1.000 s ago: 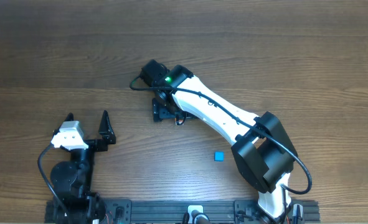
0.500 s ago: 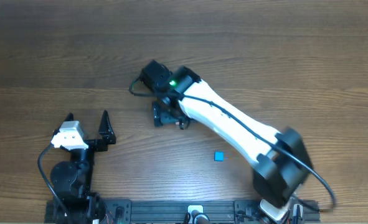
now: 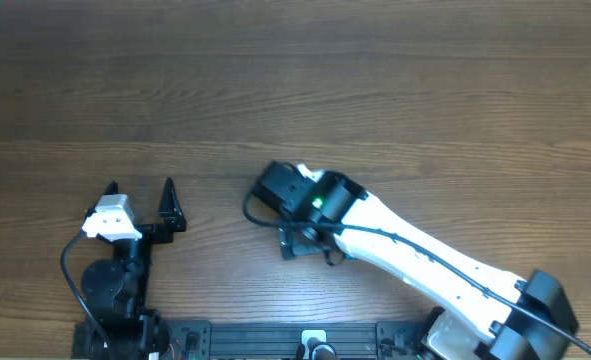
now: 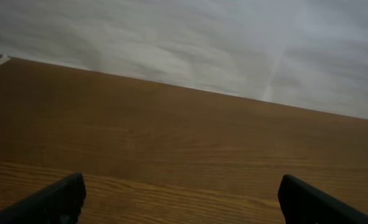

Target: Stack Cubes

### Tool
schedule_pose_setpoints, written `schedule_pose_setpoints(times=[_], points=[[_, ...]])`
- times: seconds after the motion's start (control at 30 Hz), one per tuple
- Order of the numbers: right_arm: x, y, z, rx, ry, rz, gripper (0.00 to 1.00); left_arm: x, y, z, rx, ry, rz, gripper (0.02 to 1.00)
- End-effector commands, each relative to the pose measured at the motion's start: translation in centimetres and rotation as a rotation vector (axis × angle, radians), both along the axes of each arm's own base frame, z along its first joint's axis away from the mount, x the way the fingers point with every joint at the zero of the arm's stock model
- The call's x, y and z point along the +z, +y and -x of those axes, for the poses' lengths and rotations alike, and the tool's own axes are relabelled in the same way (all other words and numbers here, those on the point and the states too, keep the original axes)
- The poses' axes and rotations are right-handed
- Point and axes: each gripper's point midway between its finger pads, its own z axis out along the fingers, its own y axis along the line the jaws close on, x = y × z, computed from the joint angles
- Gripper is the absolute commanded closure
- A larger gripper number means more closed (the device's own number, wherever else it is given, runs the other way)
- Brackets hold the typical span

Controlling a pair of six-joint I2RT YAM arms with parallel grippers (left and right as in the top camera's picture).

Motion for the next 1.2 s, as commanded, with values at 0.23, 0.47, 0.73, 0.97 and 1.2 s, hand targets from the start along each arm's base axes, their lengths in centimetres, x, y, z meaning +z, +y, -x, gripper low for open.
schedule_pose_setpoints(times=[0.23,0.47,0.73,0.97,1.2], points=[[-4.7,-4.8,1.6,-0.125,-0.003,-0.047,0.007,-0.2,-0.1,0.0,-0.010,0.001,-0.014,0.018],[-8.9,-5.6,1.9,-0.176,0.010,-0.097,0.007,-0.2,-0.1,0.0,-0.010,0.001,-0.014,0.020],[-9.8,-6.5,1.3,-0.217,-0.004,-0.098,0.007,-0.2,-0.1,0.0,-0.010,0.001,-0.014,0.018],[-10.4,-6.4,1.1,-0.214,-0.003,-0.085,0.007,-0.2,-0.1,0.0,-0.010,0.001,-0.014,0.020],[-10.9,-6.8,0.6,-0.215,-0.017,-0.055,0.051,-0.2,-0.1,0.0,-0.010,0.001,-0.014,0.018]])
